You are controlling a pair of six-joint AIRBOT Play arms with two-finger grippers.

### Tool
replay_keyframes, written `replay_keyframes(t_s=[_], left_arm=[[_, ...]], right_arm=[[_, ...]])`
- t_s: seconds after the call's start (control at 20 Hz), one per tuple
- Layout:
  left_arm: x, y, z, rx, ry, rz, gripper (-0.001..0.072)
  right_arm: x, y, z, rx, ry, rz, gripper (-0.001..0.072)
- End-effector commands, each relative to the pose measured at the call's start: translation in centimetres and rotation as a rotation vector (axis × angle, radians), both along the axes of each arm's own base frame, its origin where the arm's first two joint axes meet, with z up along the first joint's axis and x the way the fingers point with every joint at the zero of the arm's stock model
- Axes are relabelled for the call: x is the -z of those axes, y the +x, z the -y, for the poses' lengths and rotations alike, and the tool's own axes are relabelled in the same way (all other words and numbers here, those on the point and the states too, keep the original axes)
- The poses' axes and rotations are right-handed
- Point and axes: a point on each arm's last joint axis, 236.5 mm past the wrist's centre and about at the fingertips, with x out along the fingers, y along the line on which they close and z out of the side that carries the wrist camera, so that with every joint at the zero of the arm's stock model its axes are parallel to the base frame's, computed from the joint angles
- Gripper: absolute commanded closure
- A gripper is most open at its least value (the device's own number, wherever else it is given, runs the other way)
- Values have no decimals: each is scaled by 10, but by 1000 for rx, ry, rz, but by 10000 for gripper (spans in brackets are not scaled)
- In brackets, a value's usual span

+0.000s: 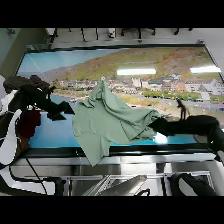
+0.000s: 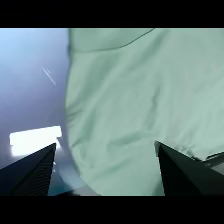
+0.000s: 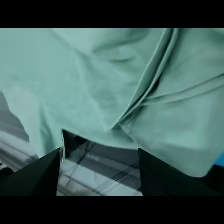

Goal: Fold the shirts.

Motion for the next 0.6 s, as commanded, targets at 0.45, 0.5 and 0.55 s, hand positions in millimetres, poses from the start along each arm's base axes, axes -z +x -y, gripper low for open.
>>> replay_keyframes(t_s=[0.45, 0.5, 0.55], left_arm=[[51, -24, 48, 75, -15, 33, 167], [53, -30, 54, 98, -26, 14, 307], [53, -36, 58, 125, -31, 0, 486]], right_arm=[[57, -6, -85, -86, -57, -71, 232], [55, -1, -86, -84, -57, -63, 232], [53, 3, -86, -80, -57, -53, 233]])
